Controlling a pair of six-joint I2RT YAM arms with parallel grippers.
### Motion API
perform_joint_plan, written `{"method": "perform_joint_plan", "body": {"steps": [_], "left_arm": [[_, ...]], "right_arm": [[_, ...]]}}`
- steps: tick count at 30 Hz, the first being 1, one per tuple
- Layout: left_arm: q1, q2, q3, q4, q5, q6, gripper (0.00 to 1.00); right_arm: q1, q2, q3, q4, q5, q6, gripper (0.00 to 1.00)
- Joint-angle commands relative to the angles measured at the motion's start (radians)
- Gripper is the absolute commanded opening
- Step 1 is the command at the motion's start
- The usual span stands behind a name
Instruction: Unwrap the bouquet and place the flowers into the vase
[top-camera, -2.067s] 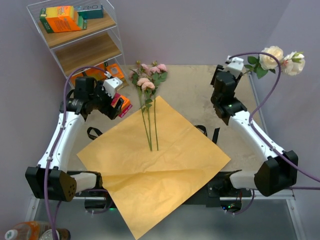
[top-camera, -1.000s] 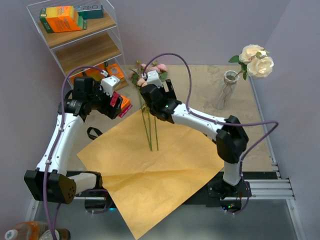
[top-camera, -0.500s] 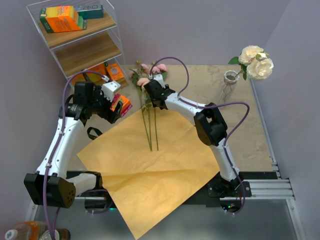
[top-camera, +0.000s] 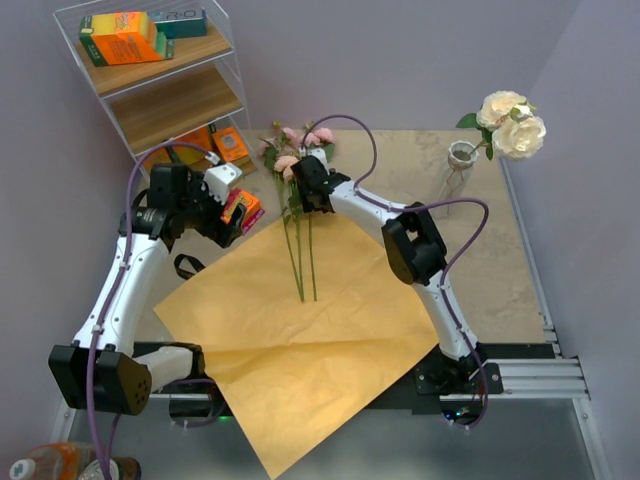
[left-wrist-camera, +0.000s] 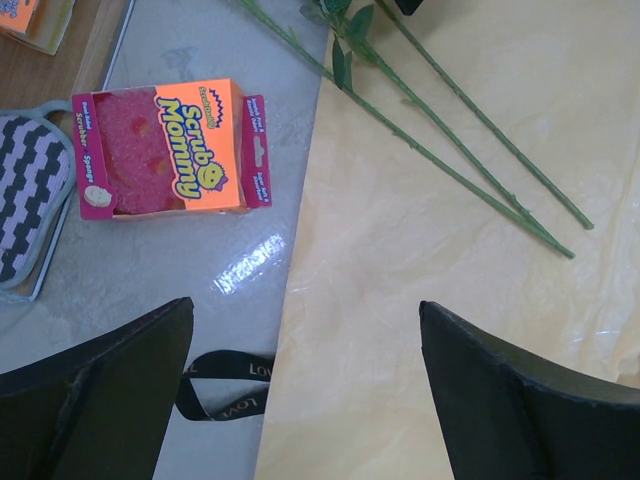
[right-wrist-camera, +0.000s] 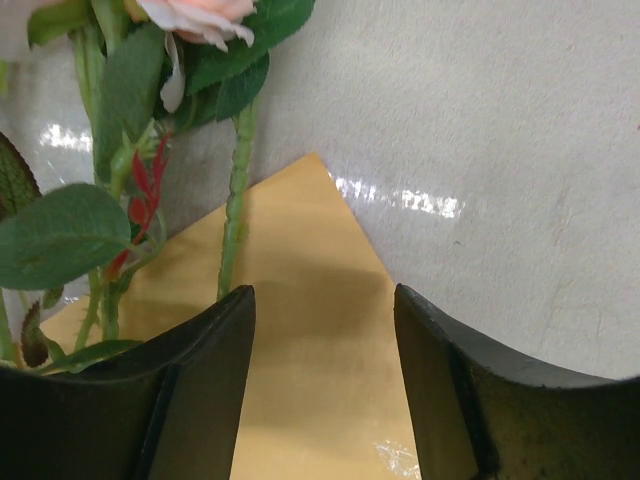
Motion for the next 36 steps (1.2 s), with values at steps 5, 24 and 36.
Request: {"method": "perform_joint_plan", "body": {"steps": [5, 24, 36], "left_arm": [[0.007, -0.014, -0.04, 0.039, 0.012, 0.043, 0.99], [0.007, -0.028, -0.072, 0.048, -0.019, 0.065, 0.99], [0.007, -0.04, -0.075, 0.045, -0.039, 0.08, 0.99]], "right_arm": [[-0.003, -0.01, 0.047, 0.036, -0.014, 0.042, 0.6], [-0.007, 0.089, 0.127, 0.052, -0.056, 0.065, 0.58], [-0.017, 0.126, 0.15, 0.042, -0.026, 0.06, 0.26]]}}
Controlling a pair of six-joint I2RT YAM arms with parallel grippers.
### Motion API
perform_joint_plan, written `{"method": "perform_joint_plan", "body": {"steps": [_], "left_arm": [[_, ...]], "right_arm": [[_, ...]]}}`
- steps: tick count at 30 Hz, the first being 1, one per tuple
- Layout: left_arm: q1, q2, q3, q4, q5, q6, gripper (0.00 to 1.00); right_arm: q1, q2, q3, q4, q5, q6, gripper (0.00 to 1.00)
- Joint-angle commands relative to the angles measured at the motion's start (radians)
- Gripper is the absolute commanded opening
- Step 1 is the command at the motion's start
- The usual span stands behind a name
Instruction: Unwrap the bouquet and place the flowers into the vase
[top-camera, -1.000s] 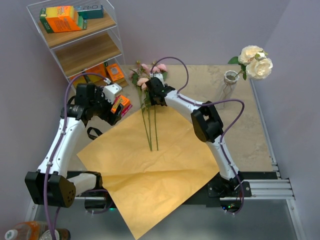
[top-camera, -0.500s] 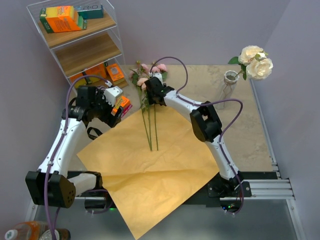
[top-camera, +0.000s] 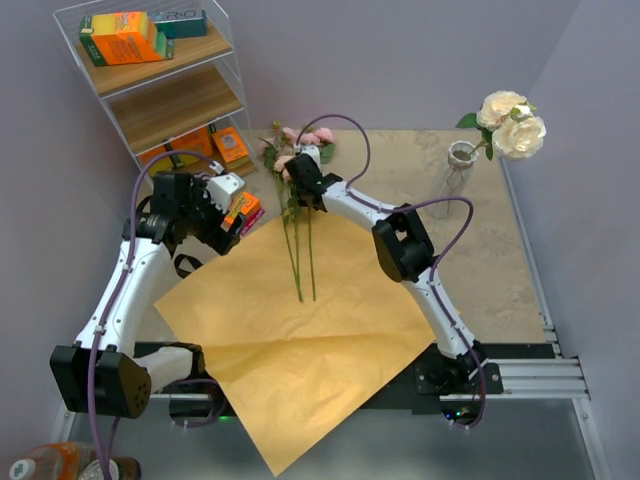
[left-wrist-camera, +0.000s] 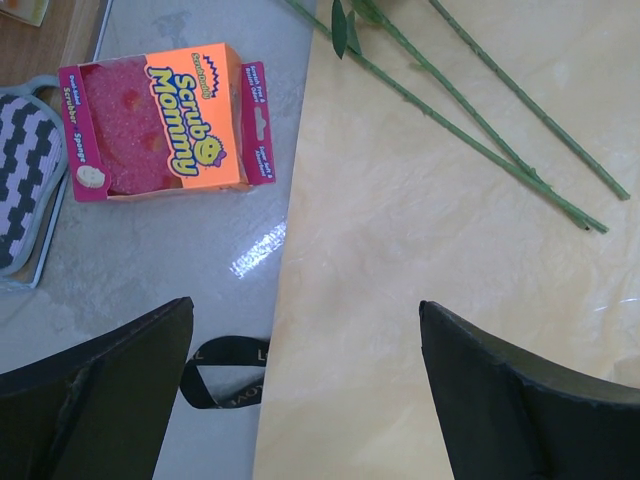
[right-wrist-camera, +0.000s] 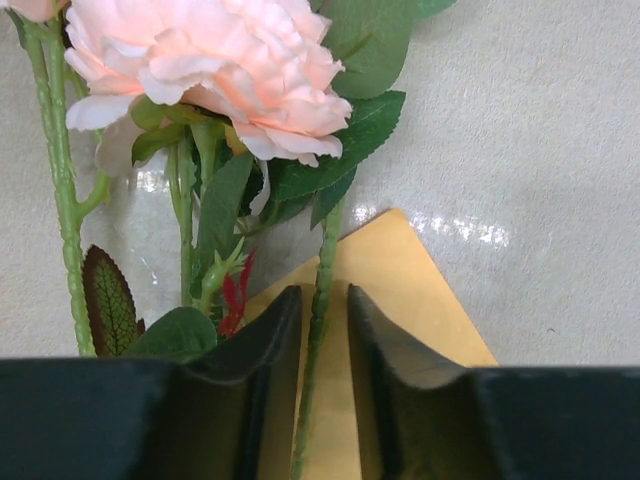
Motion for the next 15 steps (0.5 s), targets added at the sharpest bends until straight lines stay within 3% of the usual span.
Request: {"method": "perform_joint_plan", "body": {"steps": [1, 6, 7, 15], "left_arm": [[0.007, -0.024, -0.004, 0.031, -0.007, 0.017, 0.99], [0.007, -0.019, -0.006, 0.04, 0.0, 0.009, 0.99], [0.007, -0.017, -0.006, 0.04, 0.002, 0.009, 0.99], [0.007, -0.016, -0.001, 0.037, 0.004, 0.009, 0.99]], "right_arm": [[-0.014, -0.013, -0.03, -0.015, 0.015, 0.004, 0.2], [-0.025, -0.045, -0.088, -0.003, 0.021, 0.015, 0.07], [-0.028, -0.053, -0.094, -0.003, 0.026, 0.015, 0.0], [-0.057, -0.232, -0.202, 0.043, 0.102, 0.006, 0.0]]}}
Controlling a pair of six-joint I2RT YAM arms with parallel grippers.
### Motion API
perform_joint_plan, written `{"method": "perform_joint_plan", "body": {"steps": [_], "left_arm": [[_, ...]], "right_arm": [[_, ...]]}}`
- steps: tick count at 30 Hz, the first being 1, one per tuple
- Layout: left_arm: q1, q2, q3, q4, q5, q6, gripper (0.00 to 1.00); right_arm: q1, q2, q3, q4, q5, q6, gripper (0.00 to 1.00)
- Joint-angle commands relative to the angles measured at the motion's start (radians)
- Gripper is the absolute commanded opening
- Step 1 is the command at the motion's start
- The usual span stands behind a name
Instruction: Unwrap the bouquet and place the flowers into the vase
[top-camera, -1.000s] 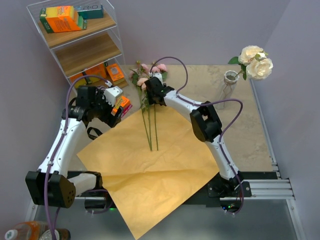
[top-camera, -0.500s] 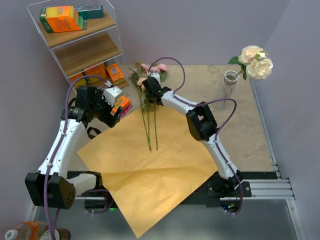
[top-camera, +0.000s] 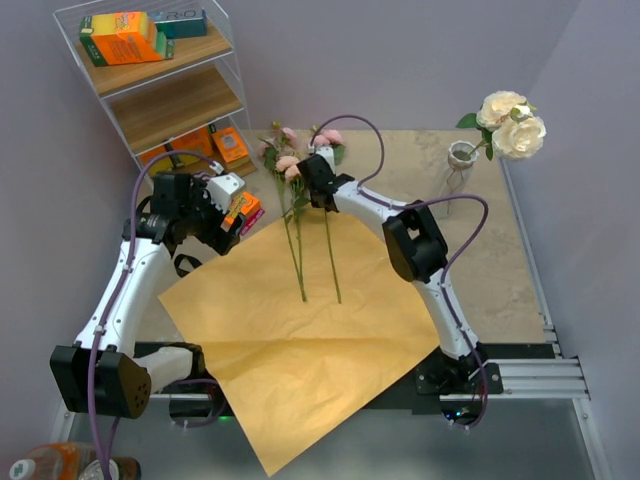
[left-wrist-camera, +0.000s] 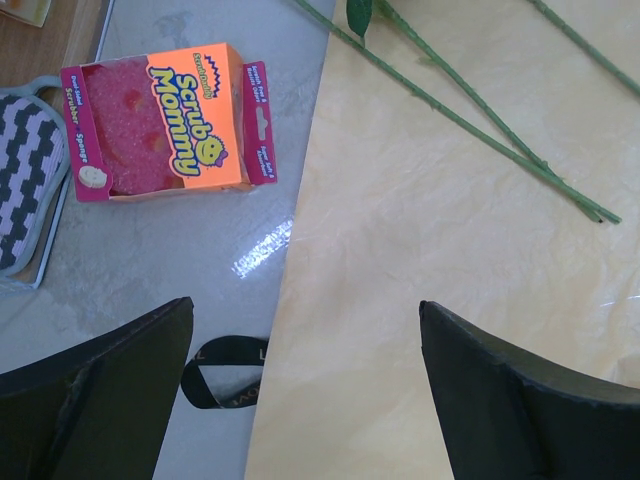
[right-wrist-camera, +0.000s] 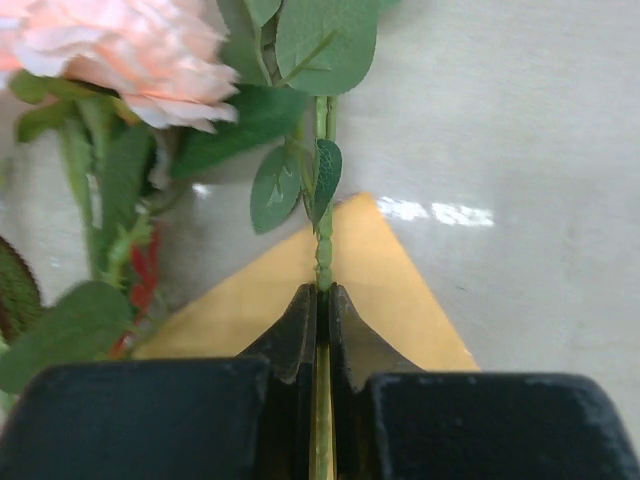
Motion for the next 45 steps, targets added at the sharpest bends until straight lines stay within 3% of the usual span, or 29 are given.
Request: {"method": "perform_joint_plan", "body": {"steps": [1, 9, 12, 16, 18, 23, 27, 30, 32, 36, 45], "left_arm": [[0.007, -0.017, 0.0, 0.034, 0.006, 0.009, 0.99], [0.007, -0.015, 0.0, 0.038, 0.012, 0.001, 0.99], [0.007, -0.018, 0.001, 0.037, 0.018, 0.0, 0.99], [0.007, -0.023, -0.006, 0.04, 0.014, 0.004, 0.99], [0.007, -0.024, -0.012, 0.043, 0.014, 0.006, 0.99], [0.007, -0.027, -0.014, 0.057, 0.031, -0.003, 0.99], [0.007, -0.018, -0.016, 0.061, 0.038, -0.004, 0.99], [0.007, -0.018, -0.016, 0.058, 0.031, 0.006, 0.99], [0.007, -0.02, -0.022, 0.063, 0.026, 0.01, 0.99], [0.007, -0.029, -0.032, 0.065, 0.022, 0.018, 0.99], [0.007, -0.027, -0.016, 0.055, 0.018, 0.052, 0.99]], "right_arm": [[-0.033, -0.203, -0.067, 0.024, 0.078, -0.008, 0.0], [-0.071, -0.438, -0.132, 0.127, 0.091, -0.118, 0.0], [-0.071, -0.554, -0.185, 0.266, 0.147, -0.229, 0.0], [-0.07, -0.717, -0.282, 0.64, 0.167, -0.466, 0.0], [-0.068, -0.763, -0.282, 0.734, 0.182, -0.6, 0.0], [-0.07, -0.786, -0.222, 0.979, 0.25, -0.9, 0.0], [-0.068, -0.797, -0.265, 1.321, 0.259, -1.121, 0.0], [-0.071, -0.776, -0.333, 1.617, 0.198, -1.319, 0.0], [-0.085, -0.754, -0.36, 1.723, 0.148, -1.395, 0.0], [-0.132, -0.71, -0.295, 1.75, 0.2, -1.367, 0.0], [-0.223, -0.653, -0.219, 1.738, 0.165, -1.369, 0.0]]}}
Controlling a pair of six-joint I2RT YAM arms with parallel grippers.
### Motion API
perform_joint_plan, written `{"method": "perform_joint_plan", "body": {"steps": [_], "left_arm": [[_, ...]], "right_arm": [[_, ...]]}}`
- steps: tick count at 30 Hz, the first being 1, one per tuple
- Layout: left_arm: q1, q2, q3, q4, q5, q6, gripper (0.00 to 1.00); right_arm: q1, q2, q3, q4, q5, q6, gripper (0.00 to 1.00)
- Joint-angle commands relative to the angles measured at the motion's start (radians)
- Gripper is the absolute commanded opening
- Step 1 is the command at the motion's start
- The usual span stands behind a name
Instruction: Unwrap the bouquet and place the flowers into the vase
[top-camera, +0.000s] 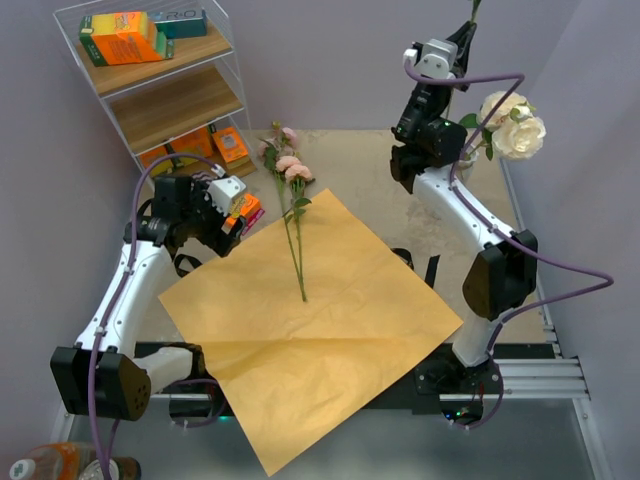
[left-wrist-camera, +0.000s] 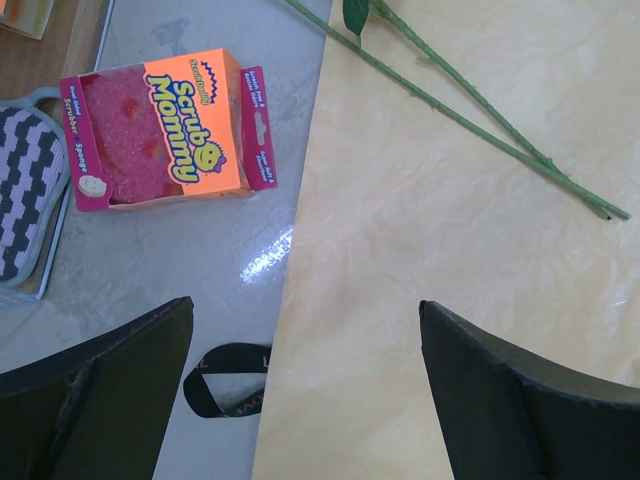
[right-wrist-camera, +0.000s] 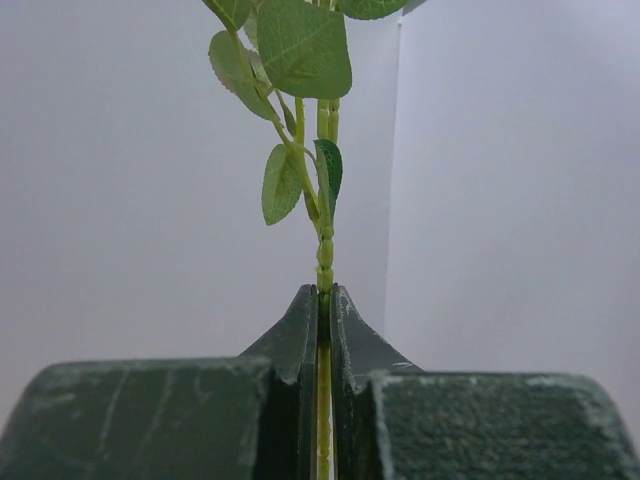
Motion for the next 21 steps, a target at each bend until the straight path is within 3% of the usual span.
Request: {"method": "perform_joint_plan", "body": {"steps": [1, 21], "left_arm": [[0.007, -0.012, 0.028, 0.018, 0.01, 0.03, 0.99], [0.009, 0.071, 0.093, 0.007, 0.041, 0.054, 0.99]], "right_arm": [[-0.04, -0.007, 0.086, 0.086, -0.022, -0.025, 0.0], [-0.134, 0.053, 0.065, 0.143, -0.022, -0.039, 0.0]]}}
